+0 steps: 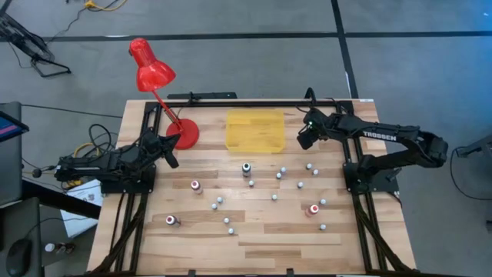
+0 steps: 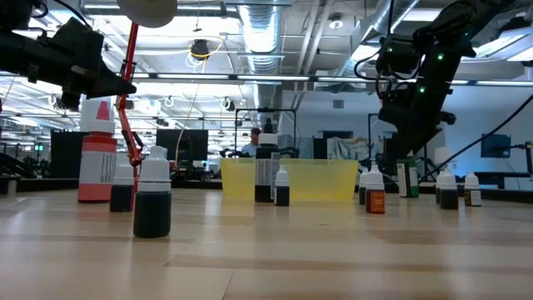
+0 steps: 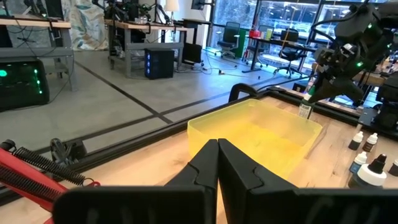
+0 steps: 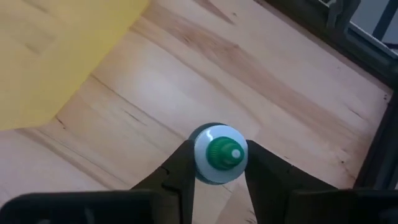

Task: Pick & Place food coloring
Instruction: Put the large green food coloring bottle into the yellow bin

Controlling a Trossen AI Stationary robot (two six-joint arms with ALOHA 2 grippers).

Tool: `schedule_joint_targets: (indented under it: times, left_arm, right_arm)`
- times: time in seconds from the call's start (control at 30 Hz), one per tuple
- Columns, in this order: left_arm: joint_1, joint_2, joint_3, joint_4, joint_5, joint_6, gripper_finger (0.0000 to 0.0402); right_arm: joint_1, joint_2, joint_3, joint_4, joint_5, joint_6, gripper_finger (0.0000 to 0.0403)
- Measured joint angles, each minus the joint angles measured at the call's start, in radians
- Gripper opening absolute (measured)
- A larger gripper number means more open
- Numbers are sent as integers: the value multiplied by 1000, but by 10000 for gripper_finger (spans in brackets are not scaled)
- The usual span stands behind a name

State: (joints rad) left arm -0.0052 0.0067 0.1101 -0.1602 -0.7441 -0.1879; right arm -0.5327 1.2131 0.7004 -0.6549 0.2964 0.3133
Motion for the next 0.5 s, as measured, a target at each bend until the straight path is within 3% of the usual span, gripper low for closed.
schedule_joint_targets:
  times: [0.23,0.5]
  left_arm:
    - [0,0,0,-7,0,0,0]
    - [0,0,0,-7,-2,-8,0]
  right_arm:
    - [16,-16,50,-1,-7,-12,103]
    - [99,-15,152,82,17,-140,103]
